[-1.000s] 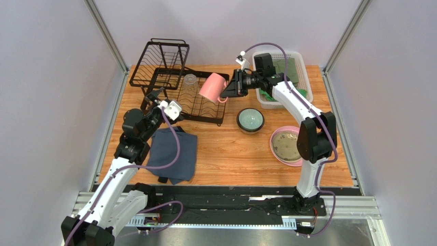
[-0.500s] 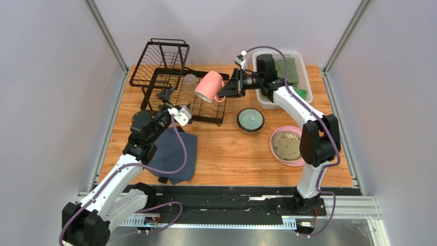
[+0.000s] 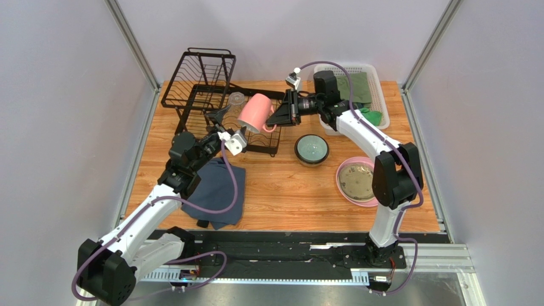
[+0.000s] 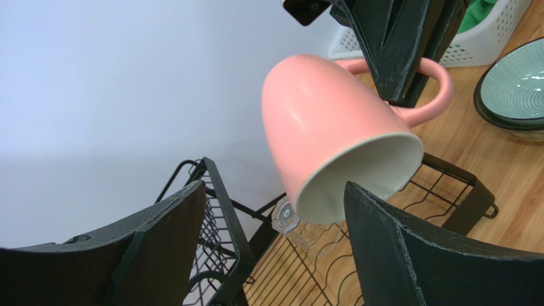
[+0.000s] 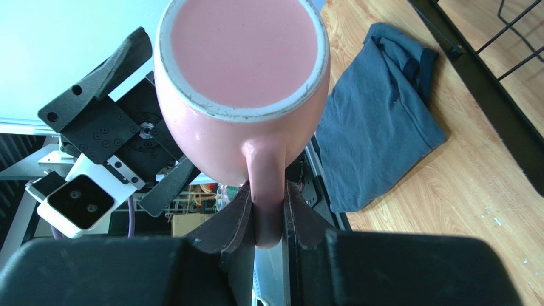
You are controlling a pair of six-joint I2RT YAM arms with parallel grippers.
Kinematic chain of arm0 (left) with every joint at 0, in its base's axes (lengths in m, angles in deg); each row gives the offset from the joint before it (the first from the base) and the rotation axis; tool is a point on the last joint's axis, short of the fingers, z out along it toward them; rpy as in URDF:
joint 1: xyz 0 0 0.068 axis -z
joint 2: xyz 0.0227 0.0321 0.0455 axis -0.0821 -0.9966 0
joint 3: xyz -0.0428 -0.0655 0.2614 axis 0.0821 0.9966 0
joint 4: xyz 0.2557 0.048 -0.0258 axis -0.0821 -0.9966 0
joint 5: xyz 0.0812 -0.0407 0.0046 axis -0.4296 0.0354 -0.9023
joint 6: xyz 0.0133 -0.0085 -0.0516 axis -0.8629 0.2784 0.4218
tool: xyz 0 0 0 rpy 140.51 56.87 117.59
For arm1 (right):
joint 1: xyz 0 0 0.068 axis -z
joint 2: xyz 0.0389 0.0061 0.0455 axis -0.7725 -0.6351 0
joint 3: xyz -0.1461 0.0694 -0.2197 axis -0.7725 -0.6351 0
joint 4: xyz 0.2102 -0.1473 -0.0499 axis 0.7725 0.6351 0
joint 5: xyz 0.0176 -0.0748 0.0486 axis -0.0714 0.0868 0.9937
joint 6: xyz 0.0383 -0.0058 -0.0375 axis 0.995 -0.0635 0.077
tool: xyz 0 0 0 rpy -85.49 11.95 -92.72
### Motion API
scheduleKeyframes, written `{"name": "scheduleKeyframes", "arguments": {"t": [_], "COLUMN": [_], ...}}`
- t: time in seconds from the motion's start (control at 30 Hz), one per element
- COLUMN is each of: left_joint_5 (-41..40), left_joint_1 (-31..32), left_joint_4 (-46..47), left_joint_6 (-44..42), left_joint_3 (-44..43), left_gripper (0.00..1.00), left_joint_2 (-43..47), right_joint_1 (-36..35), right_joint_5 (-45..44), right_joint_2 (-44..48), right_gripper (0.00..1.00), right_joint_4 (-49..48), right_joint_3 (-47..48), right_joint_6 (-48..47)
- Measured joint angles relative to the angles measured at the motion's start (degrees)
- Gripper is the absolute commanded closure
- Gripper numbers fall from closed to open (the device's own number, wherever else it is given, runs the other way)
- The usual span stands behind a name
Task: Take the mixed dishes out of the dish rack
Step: Pick up the cup from the dish rack.
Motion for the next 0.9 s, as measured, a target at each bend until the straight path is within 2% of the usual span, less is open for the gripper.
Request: {"name": "scheduleKeyframes", "arguments": {"t": [0.2,0.57,0.8,0.9], "left_joint_5": [0.55,0.85,-0.44,-0.94], "left_joint_1": [0.79,1.6,1.79,1.75], "left_joint_4": [-0.63,-1.55,-1.07,-0.61], "left_joint_6": [0.37,0.63,0.72,0.68], "left_joint_3": [-1.36,-1.4,-1.4,-1.4], "left_gripper": [0.21,0.27,0.41,0.41], "left_joint_2": [-0.57,-1.09,-1.09,-0.9], "right_joint_1": [-1.27,-4.26,-5.38,-5.57], "right_joint_5": [0.31,1.57,2.08,2.32], "right_joint_2": [0.17,1.2,2.78,3.45], "right_gripper": [1.0,1.0,1.0,1.0], "right_joint_4": [-0.66,-6.01,-7.32,-7.43], "right_joint_3": [-0.76,-3.39,-3.74,-3.87], "right_joint_6": [0.31,5.14,6.14,6.19]}}
